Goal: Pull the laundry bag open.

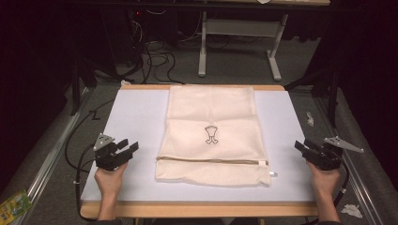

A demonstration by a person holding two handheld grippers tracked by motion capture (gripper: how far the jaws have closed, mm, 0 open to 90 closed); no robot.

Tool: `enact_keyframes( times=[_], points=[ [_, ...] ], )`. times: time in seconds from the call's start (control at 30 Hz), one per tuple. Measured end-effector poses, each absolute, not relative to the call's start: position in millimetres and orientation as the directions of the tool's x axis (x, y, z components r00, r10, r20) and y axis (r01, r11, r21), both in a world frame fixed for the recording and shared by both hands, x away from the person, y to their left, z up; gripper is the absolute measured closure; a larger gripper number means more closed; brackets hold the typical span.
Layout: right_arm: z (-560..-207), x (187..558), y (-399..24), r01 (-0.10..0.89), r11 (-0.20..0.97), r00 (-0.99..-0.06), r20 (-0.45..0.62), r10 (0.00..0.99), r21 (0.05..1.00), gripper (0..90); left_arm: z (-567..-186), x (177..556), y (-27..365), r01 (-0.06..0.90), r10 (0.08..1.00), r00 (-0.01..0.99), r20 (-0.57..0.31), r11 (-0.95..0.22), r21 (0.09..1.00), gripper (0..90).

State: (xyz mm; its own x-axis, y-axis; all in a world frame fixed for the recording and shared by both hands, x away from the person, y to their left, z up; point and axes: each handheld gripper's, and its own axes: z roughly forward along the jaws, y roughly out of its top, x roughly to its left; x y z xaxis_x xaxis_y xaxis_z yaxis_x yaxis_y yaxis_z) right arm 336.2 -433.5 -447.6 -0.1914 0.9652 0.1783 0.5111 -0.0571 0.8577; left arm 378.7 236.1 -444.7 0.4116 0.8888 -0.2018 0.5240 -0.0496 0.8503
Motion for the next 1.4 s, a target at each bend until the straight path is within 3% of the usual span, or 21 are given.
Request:
enact_keyframes(
  times=[1.4],
  points=[
    [-469.0,353.7,-425.8,0.579,-0.026,-0.16,0.144,0.977,0.815,50.3,-477.9,408.4,220.5,0.557,0.919,0.365,-0.147,-0.089,0.826,46.6]
  ],
)
